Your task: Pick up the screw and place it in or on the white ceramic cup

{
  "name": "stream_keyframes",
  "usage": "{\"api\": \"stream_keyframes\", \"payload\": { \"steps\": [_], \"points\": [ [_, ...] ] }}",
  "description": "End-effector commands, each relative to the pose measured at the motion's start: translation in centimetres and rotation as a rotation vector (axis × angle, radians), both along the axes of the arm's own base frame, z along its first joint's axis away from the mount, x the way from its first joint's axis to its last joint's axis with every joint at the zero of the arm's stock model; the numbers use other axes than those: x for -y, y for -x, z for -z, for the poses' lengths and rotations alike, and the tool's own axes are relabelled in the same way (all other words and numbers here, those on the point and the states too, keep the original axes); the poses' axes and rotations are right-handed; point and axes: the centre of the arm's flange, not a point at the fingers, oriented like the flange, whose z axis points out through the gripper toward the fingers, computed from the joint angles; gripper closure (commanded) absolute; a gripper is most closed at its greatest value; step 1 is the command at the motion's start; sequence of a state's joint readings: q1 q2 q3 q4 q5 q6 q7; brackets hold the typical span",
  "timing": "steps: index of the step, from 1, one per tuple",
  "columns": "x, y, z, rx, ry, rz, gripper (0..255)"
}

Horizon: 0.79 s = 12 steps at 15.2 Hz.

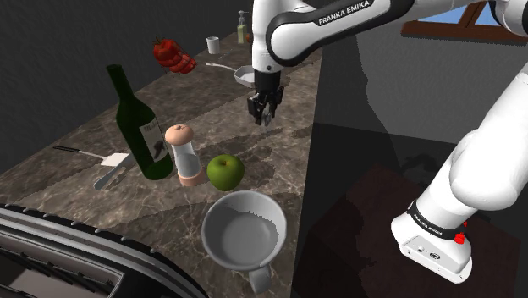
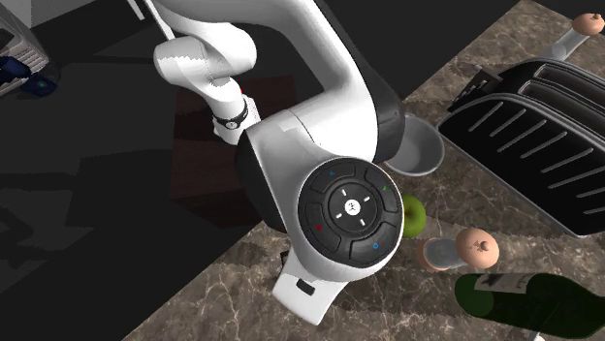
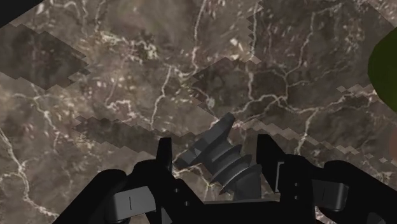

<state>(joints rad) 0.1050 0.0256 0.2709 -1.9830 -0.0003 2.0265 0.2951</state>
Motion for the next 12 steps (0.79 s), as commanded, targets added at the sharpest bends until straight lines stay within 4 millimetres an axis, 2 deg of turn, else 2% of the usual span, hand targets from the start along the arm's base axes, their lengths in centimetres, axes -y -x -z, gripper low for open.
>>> {"api": "stream_keyframes", "payload": {
  "steps": [1, 9, 12],
  "points": [
    [0.0, 0.0, -1.1, 0.000, 0.000, 0.000, 255],
    [0.0, 0.1, -5.0, 0.000, 0.000, 0.000, 255],
    [-3.0, 2.7, -5.0, 0.000, 0.000, 0.000, 255]
  ]
}}
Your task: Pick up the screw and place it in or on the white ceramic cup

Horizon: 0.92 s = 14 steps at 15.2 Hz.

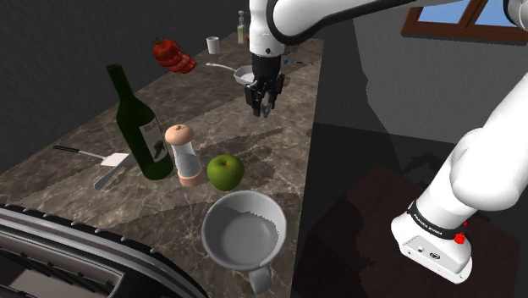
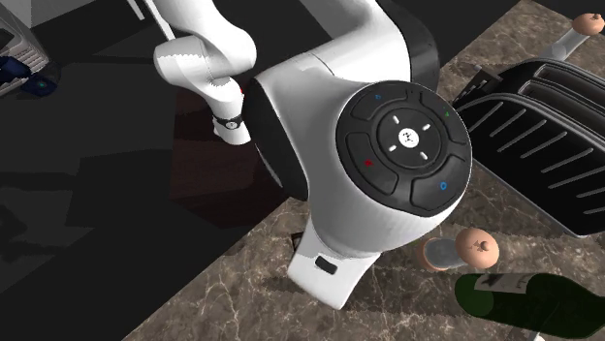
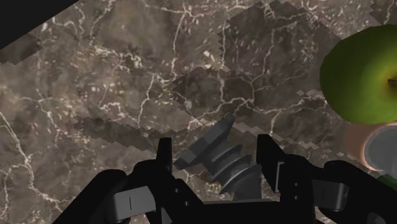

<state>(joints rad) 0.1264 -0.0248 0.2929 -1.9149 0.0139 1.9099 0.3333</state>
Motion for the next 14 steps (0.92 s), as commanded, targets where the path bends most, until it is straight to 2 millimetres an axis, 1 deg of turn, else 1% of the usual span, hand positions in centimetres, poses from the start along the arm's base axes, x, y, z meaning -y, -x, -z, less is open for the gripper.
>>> {"api": "stream_keyframes", "payload": {
  "steps": [1, 14],
  "points": [
    [-1.7, 1.8, -0.1, 0.000, 0.000, 0.001, 255],
    [-14.3, 13.5, 0.1, 0.000, 0.000, 0.001, 255]
  ]
}}
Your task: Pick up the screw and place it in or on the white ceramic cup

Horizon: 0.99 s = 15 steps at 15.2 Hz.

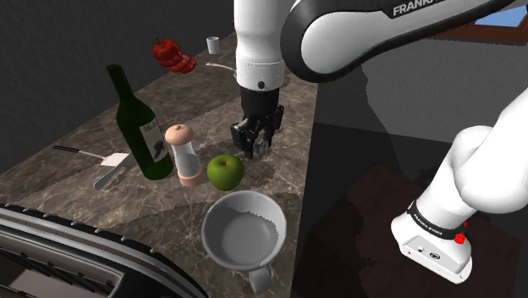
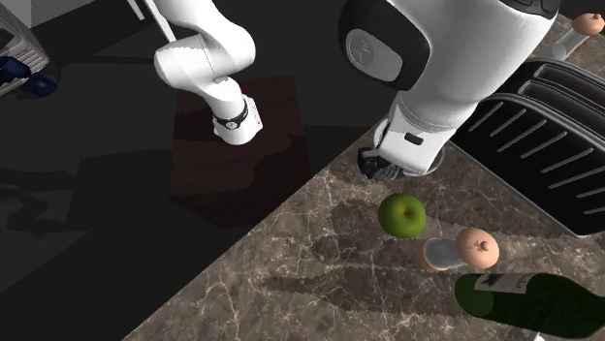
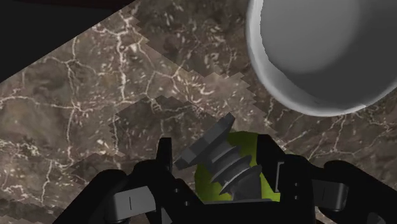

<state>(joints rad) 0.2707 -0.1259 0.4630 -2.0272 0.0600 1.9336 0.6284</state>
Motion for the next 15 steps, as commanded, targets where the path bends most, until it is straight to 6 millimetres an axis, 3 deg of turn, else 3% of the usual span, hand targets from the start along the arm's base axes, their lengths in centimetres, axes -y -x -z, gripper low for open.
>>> {"api": "stream_keyframes", "payload": {
  "steps": [1, 10, 15],
  "points": [
    [-2.0, 2.0, -0.3, 0.000, 0.000, 0.001, 255],
    [-11.1, 10.3, -0.2, 0.000, 0.000, 0.001, 255],
    [-11.1, 10.3, 2.5, 0.000, 0.000, 0.001, 255]
  ]
}}
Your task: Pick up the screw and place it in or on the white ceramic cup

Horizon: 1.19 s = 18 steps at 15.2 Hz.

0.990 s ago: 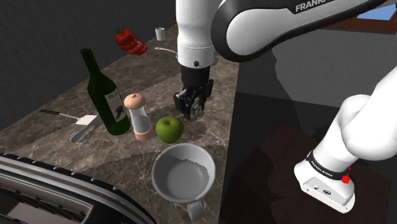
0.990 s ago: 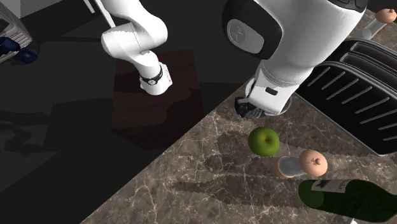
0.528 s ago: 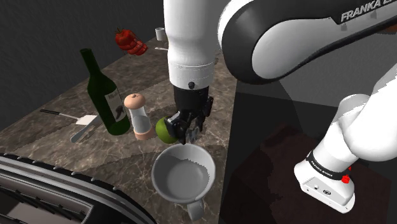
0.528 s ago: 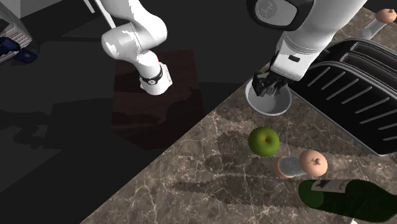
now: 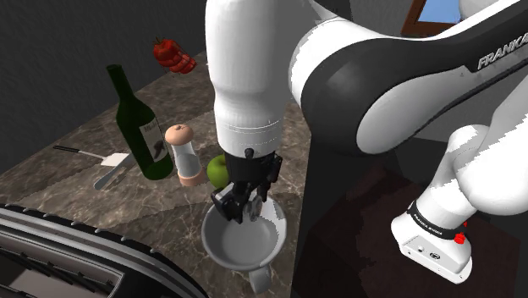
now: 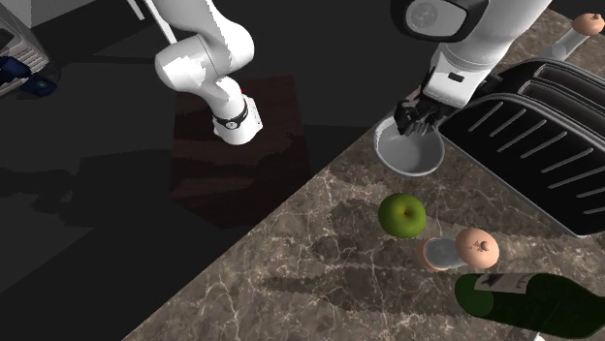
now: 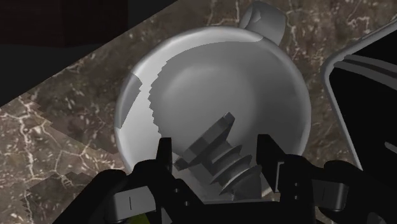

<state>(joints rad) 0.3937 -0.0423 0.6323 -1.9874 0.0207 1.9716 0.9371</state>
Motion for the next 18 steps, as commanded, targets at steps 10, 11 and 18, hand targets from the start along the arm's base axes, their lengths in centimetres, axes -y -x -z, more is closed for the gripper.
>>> {"api": "stream_keyframes", "payload": {
  "steps": [10, 11, 18],
  "points": [
    [0.0, 0.1, 4.5, 0.000, 0.000, 0.000, 255],
    [0.0, 0.1, 4.5, 0.000, 0.000, 0.000, 255],
    [0.0, 0.1, 4.5, 0.000, 0.000, 0.000, 0]
  ]
}}
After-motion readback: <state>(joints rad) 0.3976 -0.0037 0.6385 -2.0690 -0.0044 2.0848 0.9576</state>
